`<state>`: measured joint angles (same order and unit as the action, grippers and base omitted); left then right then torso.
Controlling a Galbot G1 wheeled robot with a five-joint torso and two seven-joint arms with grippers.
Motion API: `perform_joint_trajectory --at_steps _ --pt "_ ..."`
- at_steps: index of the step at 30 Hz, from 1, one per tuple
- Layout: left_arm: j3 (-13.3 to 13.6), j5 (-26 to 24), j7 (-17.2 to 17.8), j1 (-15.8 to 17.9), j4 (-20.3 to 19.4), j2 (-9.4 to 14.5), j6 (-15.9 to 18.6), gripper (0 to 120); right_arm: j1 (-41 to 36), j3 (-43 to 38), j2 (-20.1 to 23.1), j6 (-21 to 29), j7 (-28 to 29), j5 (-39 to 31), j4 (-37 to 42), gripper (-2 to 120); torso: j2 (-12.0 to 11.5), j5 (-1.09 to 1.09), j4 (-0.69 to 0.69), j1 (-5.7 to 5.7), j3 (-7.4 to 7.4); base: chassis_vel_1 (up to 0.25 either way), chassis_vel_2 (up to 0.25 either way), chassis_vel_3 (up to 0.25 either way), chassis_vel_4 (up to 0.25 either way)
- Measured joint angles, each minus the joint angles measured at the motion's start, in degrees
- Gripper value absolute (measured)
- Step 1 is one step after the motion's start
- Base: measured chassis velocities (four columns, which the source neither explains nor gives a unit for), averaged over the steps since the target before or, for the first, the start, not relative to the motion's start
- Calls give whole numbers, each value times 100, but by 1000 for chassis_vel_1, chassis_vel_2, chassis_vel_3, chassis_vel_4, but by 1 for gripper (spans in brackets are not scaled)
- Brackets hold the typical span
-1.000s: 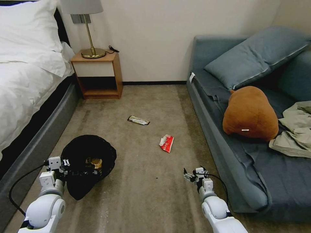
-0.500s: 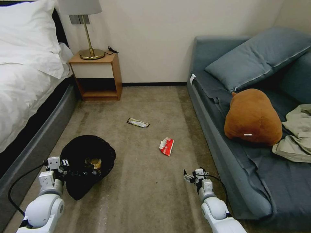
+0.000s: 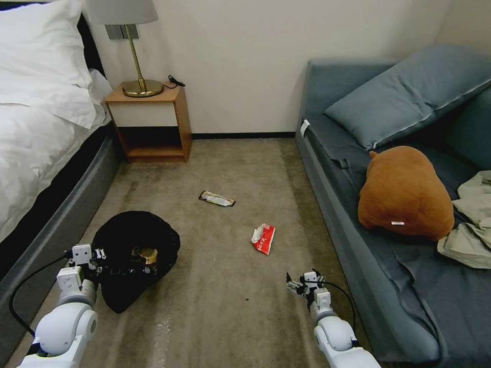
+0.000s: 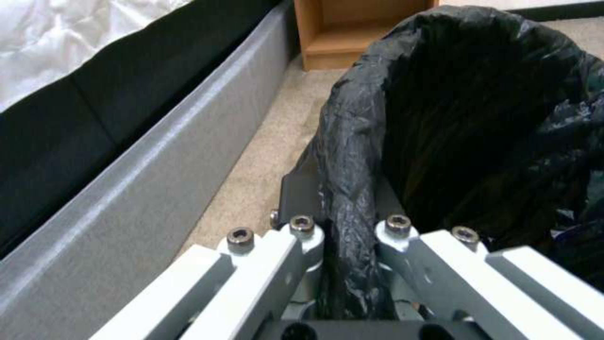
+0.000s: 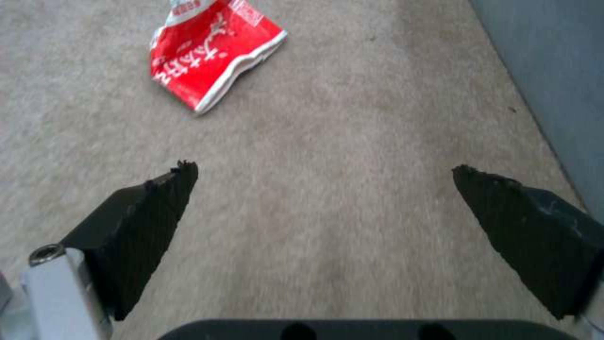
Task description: Pick up the trash bin, then pick up the garbage on the floor and place it into the trash bin.
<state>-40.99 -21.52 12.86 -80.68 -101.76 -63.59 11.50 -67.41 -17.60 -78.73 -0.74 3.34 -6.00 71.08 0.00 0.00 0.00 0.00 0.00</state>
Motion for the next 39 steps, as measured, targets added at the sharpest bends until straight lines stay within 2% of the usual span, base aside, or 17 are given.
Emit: perform_joint_trajectory --at_steps 31,39 --pt "46 16 -14 -32 142 -14 -82 4 -36 -55 -48 -105 -25 157 -158 100 0 0 0 0 0 -97 102 97 -102" --pt "55 11 -14 -20 157 -4 -85 4 66 110 88 -69 3 147 -127 100 0 1 0 0 0 -104 117 109 -115"
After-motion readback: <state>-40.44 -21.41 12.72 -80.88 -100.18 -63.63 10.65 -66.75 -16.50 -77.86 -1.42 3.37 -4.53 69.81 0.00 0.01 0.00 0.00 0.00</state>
